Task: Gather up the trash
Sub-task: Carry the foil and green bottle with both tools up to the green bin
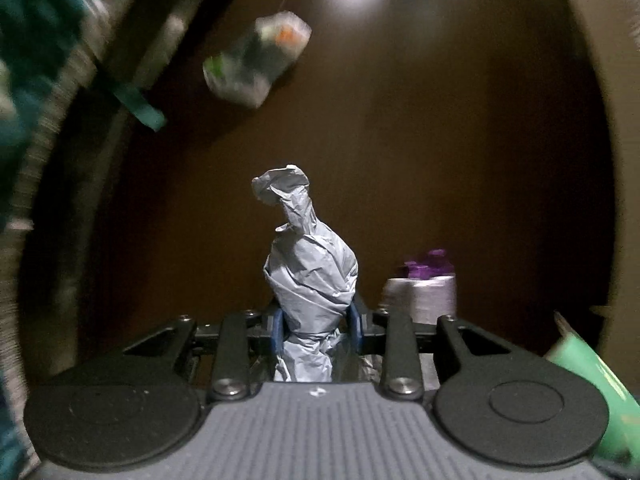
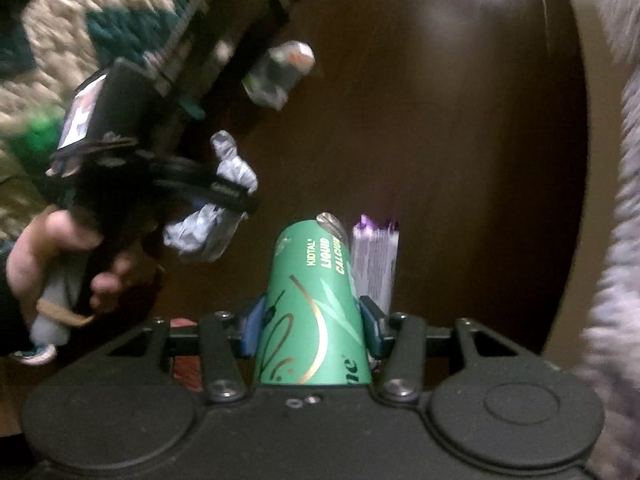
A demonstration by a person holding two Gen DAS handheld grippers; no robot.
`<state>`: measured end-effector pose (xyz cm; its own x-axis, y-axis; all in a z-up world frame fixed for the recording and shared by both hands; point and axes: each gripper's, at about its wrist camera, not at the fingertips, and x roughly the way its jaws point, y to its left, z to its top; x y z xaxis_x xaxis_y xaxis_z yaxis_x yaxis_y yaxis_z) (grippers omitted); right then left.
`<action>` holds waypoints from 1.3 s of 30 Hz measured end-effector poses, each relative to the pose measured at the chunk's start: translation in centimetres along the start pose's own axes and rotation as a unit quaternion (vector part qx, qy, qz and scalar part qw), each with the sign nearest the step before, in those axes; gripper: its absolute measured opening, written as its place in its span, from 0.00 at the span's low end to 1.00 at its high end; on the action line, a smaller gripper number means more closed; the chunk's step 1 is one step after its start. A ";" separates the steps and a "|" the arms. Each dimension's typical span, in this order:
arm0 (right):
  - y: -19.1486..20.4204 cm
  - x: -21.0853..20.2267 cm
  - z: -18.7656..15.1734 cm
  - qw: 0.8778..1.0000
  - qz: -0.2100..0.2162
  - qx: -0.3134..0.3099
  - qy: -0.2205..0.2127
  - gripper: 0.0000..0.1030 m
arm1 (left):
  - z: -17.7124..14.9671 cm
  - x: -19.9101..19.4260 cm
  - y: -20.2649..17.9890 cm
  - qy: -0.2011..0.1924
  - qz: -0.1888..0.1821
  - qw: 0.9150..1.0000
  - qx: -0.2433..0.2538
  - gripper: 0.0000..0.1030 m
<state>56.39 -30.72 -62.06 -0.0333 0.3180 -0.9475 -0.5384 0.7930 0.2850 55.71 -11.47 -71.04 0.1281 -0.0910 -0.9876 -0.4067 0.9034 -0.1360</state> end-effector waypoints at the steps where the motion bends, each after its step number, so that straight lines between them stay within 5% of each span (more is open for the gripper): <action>1: 0.6 -1.5 0.4 1.000 0.000 -0.004 -0.008 0.47 | -0.1 -2.0 -0.4 -0.005 -0.006 1.000 0.001 0.29; 8: 6.8 -14.8 3.9 0.995 0.004 -0.069 -0.070 0.47 | 1.0 -20.0 -0.4 -0.066 -0.046 0.997 0.014 0.29; 21: 21.7 -35.4 10.1 0.960 0.029 -0.214 -0.181 0.47 | 2.5 -49.6 5.6 -0.172 -0.032 0.984 -0.035 0.29; 29: 33.6 -40.5 15.3 0.932 0.073 -0.285 -0.212 0.47 | 1.0 -59.4 14.1 -0.199 0.010 0.975 -0.095 0.29; 39: 47.7 -37.3 20.3 0.908 0.082 -0.357 -0.202 0.47 | 2.0 -62.3 26.0 -0.172 0.073 0.972 -0.145 0.29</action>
<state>49.07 5.79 -10.23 0.0716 0.6806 -0.7292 -0.9679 0.2239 0.1140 38.93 18.49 -12.93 0.3242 0.2200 -0.9201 -0.6741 0.7361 -0.0615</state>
